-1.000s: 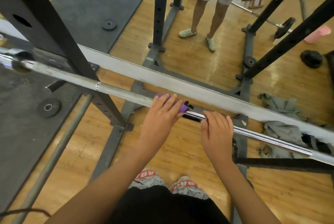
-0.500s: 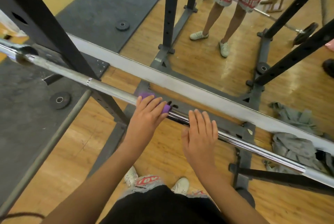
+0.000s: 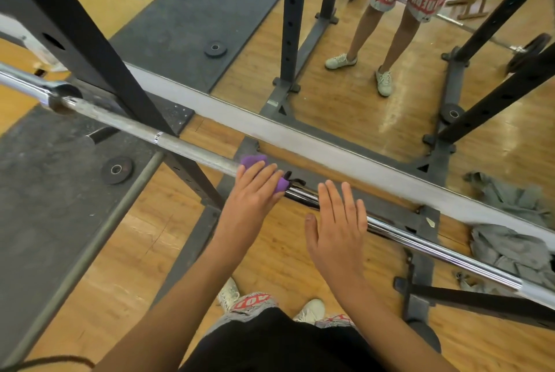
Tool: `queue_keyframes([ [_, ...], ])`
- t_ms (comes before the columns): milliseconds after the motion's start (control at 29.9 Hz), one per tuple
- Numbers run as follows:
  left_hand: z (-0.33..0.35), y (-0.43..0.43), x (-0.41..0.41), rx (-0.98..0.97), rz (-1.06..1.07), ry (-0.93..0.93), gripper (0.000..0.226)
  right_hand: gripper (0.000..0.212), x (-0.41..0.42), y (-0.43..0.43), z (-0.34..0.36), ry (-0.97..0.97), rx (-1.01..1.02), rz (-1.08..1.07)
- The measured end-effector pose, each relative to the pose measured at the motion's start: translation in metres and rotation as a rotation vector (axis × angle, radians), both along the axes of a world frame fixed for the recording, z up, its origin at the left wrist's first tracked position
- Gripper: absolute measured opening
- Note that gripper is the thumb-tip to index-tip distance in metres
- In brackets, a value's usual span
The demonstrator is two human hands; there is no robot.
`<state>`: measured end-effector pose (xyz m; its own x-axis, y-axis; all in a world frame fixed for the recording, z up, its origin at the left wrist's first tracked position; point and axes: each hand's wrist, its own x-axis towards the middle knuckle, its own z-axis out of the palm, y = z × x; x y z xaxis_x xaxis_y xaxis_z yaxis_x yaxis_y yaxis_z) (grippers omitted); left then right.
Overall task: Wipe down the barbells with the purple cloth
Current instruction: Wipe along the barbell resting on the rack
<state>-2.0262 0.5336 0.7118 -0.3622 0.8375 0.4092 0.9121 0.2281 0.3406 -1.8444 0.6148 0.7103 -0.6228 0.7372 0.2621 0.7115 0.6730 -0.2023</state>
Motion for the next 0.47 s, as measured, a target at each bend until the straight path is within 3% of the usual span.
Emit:
queue_keyframes([
  [268, -0.013, -0.014, -0.010, 0.029, 0.129, 0.011, 0.045, 0.068, 0.002, 0.000, -0.002, -0.029, 0.028, 0.009],
  [468, -0.030, -0.012, -0.001, 0.095, 0.024, 0.116, 0.048, 0.067, -0.001, -0.001, -0.002, -0.008, 0.022, -0.009],
])
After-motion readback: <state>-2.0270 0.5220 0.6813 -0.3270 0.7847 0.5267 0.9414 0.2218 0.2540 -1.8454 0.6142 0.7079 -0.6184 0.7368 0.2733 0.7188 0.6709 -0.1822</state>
